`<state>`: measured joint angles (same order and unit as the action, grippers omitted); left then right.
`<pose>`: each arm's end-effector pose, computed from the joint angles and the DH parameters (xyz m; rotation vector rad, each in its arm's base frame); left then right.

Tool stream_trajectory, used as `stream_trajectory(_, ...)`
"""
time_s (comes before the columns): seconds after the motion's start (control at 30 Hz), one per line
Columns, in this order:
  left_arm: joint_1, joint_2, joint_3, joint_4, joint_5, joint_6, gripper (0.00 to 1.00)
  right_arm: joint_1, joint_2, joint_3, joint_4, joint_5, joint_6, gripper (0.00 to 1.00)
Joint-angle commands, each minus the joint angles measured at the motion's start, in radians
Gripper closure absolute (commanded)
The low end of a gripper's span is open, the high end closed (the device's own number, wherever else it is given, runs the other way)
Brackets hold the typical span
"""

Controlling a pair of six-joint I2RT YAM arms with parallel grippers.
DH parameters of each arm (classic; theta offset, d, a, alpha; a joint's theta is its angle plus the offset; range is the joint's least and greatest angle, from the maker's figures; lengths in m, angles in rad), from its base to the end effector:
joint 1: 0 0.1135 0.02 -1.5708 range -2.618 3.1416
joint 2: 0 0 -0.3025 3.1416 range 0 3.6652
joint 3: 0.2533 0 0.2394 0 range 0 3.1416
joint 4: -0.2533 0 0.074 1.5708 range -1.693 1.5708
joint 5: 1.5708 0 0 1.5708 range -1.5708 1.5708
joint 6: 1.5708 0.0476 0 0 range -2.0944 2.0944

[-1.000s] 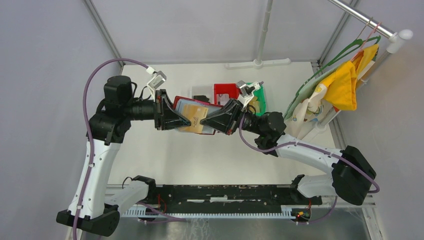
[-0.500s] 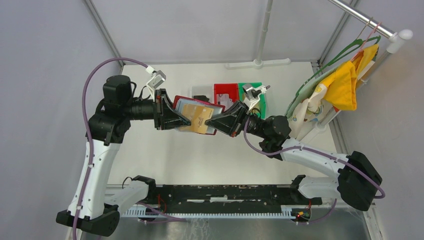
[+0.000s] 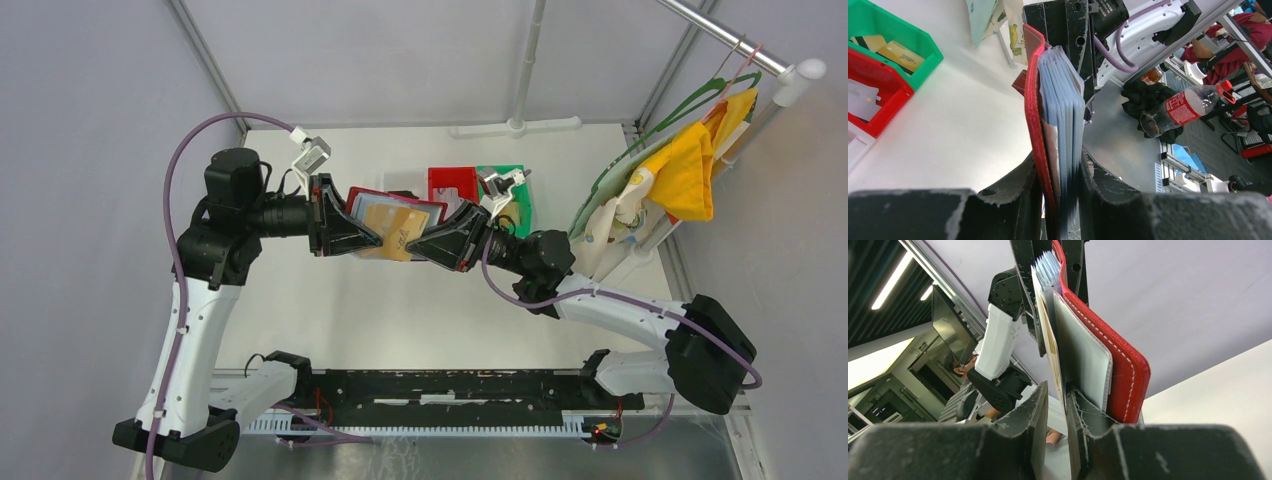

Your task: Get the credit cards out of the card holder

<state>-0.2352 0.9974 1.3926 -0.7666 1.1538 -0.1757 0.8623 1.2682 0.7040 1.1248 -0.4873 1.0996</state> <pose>0.1198 -0.0735 0.4784 0.8418 1.7499 -1.3777 0.1497 0.2089 0.3907 -0.3942 1.2573 1.9723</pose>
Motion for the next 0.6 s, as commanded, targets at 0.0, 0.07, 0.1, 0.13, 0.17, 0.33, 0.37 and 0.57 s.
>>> stream_trajectory(0.0,0.001,-0.007,0.026,0.073,0.041,-0.055,0.98,0.004,0.011,0.048,0.114,-0.007,0.042,0.76)
stream_trajectory(0.07,0.001,-0.008,0.022,0.074,0.045,-0.055,0.98,0.004,0.018,0.048,0.130,-0.008,0.051,0.75)
stream_trajectory(0.1,0.000,-0.006,0.020,0.073,0.044,-0.054,0.98,0.004,0.021,0.048,0.141,-0.011,0.057,0.75)
stream_trajectory(0.13,0.001,-0.004,0.020,0.073,0.042,-0.053,0.98,0.003,0.023,0.046,0.152,-0.012,0.063,0.76)
stream_trajectory(0.17,0.001,-0.005,0.021,0.073,0.039,-0.054,0.98,0.002,0.022,0.045,0.158,-0.014,0.068,0.79)
stream_trajectory(0.33,0.001,0.007,0.052,0.035,-0.035,-0.007,0.98,-0.042,-0.021,0.022,0.122,-0.048,0.061,1.00)
stream_trajectory(0.37,0.001,0.012,0.064,0.014,-0.057,0.014,0.98,-0.058,-0.043,0.016,0.088,-0.057,0.053,1.00)
stream_trajectory(0.57,0.001,0.029,0.073,-0.079,-0.268,0.153,0.98,-0.225,-0.145,0.059,-0.325,-0.192,-0.084,1.00)
